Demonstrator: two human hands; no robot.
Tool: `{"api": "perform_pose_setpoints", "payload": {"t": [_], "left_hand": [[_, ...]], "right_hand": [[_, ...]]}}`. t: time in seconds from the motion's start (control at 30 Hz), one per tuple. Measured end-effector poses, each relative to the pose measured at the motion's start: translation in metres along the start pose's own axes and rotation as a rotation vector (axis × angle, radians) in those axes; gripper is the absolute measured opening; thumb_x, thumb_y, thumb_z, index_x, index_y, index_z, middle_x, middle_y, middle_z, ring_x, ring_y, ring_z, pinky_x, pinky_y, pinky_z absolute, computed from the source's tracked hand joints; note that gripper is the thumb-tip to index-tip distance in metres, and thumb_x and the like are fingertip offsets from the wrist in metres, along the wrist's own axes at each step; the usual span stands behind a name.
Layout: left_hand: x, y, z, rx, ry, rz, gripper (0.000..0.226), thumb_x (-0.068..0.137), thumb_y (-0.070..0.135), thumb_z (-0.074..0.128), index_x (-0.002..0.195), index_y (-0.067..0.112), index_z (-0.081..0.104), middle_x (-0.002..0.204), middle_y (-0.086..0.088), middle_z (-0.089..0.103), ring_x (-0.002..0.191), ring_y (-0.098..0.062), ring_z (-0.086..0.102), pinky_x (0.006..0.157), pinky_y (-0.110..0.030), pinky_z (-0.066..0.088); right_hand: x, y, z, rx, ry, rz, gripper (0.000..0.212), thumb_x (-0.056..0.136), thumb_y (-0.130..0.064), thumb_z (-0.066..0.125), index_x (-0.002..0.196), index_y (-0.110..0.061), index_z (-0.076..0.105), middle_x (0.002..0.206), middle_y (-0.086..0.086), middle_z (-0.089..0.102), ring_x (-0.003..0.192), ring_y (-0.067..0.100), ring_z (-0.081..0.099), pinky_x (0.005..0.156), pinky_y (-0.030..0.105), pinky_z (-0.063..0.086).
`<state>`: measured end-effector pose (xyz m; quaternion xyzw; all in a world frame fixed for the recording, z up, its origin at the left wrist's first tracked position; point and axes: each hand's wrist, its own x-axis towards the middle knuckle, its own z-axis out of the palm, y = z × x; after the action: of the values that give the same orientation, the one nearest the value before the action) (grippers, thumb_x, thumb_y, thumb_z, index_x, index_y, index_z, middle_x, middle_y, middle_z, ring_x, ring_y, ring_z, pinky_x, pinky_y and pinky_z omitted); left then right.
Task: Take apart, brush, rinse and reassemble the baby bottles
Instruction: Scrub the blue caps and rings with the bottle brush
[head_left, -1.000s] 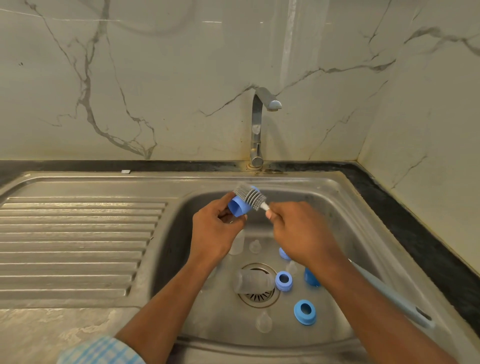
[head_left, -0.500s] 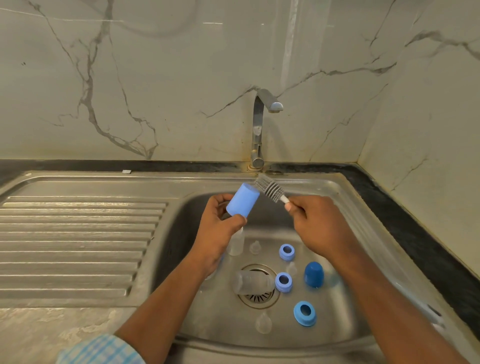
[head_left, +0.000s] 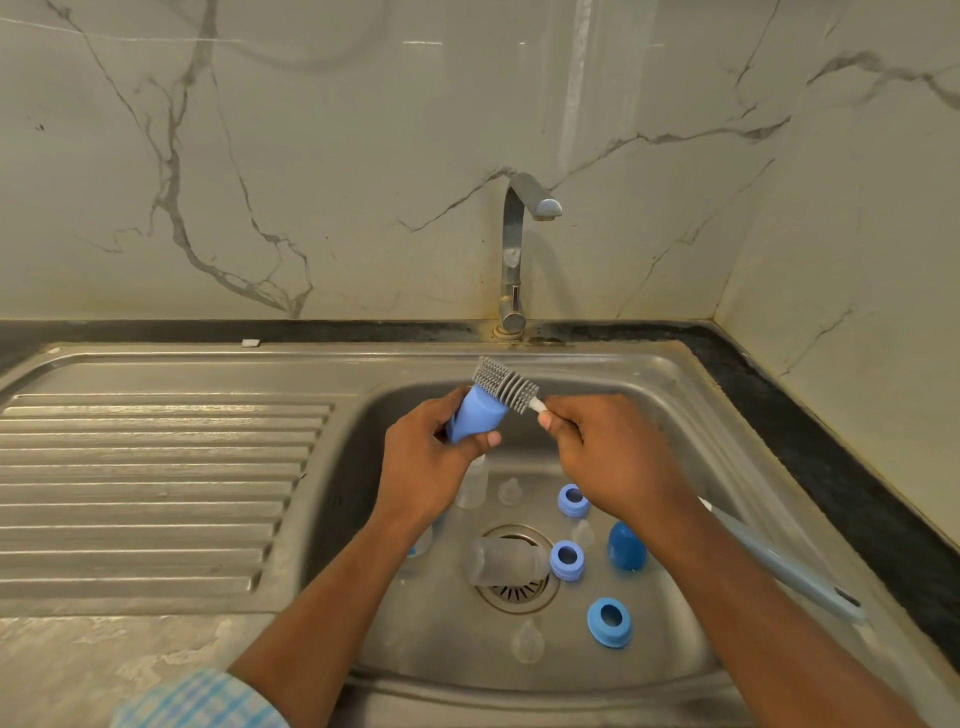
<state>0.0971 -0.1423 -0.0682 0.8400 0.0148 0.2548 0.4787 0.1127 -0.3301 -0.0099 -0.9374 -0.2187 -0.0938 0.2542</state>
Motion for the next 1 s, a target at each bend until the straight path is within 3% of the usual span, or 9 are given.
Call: {"api": "perform_pose_setpoints", "payload": {"t": [0.1, 0.27, 0.43, 0.5, 0.67, 0.8, 0.87, 1.0], "left_hand": [[-0.002, 0.003, 0.002, 0.048, -0.003, 0.036, 0.056, 0.077, 0.023, 0.084, 0.130, 0.020, 0.065, 0.105, 0.010, 0.067, 0.092, -0.002, 0.063, 0.080, -0.009, 0.047], [0.001, 0.000, -0.004, 0.047, 0.028, -0.021, 0.035, 0.079, 0.028, 0.082, 0.112, 0.021, 0.073, 0.086, 0.007, 0.073, 0.076, -0.009, 0.067, 0.075, -0.036, 0.058], [-0.005, 0.006, 0.001, 0.111, -0.064, 0.106, 0.050, 0.078, 0.025, 0.083, 0.125, 0.019, 0.068, 0.106, 0.008, 0.070, 0.091, -0.005, 0.062, 0.080, -0.015, 0.048], [-0.005, 0.008, 0.001, 0.121, -0.047, 0.110, 0.050, 0.077, 0.025, 0.084, 0.124, 0.021, 0.069, 0.105, 0.008, 0.071, 0.091, -0.007, 0.063, 0.081, -0.020, 0.051], [0.000, 0.002, -0.006, 0.085, 0.041, -0.019, 0.028, 0.079, 0.032, 0.082, 0.105, 0.023, 0.075, 0.079, 0.010, 0.073, 0.072, -0.008, 0.068, 0.072, -0.038, 0.058], [-0.006, 0.007, 0.000, 0.090, -0.067, 0.077, 0.048, 0.076, 0.027, 0.085, 0.122, 0.021, 0.071, 0.098, 0.011, 0.073, 0.086, -0.004, 0.065, 0.079, -0.018, 0.051], [-0.008, 0.009, 0.002, 0.136, -0.100, 0.119, 0.051, 0.074, 0.023, 0.086, 0.123, 0.021, 0.070, 0.107, 0.010, 0.071, 0.094, -0.006, 0.063, 0.083, -0.016, 0.048], [-0.006, 0.009, -0.004, 0.154, -0.029, 0.105, 0.049, 0.072, 0.027, 0.087, 0.119, 0.025, 0.072, 0.098, 0.016, 0.071, 0.087, 0.000, 0.064, 0.076, -0.012, 0.045]], "right_hand": [[0.002, 0.003, -0.002, -0.020, 0.011, 0.026, 0.026, 0.101, -0.033, 0.047, 0.079, -0.025, 0.058, 0.056, -0.006, 0.048, 0.055, 0.012, 0.045, 0.051, 0.031, 0.032], [-0.004, -0.009, -0.003, -0.024, -0.068, -0.080, 0.023, 0.103, -0.034, 0.045, 0.086, -0.027, 0.059, 0.056, -0.006, 0.046, 0.052, 0.011, 0.042, 0.049, 0.025, 0.025], [0.002, -0.001, -0.005, -0.074, 0.000, 0.006, 0.025, 0.102, -0.034, 0.045, 0.082, -0.026, 0.059, 0.058, -0.006, 0.048, 0.058, 0.014, 0.047, 0.051, 0.030, 0.030], [0.001, 0.001, -0.006, -0.069, -0.002, 0.007, 0.026, 0.102, -0.034, 0.046, 0.080, -0.026, 0.057, 0.058, -0.006, 0.048, 0.058, 0.015, 0.047, 0.051, 0.030, 0.031], [-0.003, -0.010, -0.003, -0.063, -0.074, -0.090, 0.022, 0.102, -0.034, 0.045, 0.084, -0.029, 0.057, 0.058, -0.007, 0.046, 0.053, 0.010, 0.043, 0.050, 0.026, 0.026], [0.003, 0.000, -0.004, -0.073, -0.015, -0.010, 0.029, 0.101, -0.032, 0.046, 0.075, -0.024, 0.054, 0.056, -0.005, 0.046, 0.054, 0.013, 0.043, 0.050, 0.030, 0.027], [0.003, 0.005, -0.005, -0.089, -0.028, 0.003, 0.032, 0.101, -0.032, 0.046, 0.070, -0.023, 0.050, 0.057, -0.003, 0.046, 0.055, 0.015, 0.043, 0.050, 0.031, 0.028], [0.001, -0.002, -0.004, -0.058, -0.050, -0.072, 0.036, 0.101, -0.033, 0.046, 0.066, -0.027, 0.042, 0.055, -0.004, 0.044, 0.054, 0.014, 0.042, 0.050, 0.030, 0.028]]}}
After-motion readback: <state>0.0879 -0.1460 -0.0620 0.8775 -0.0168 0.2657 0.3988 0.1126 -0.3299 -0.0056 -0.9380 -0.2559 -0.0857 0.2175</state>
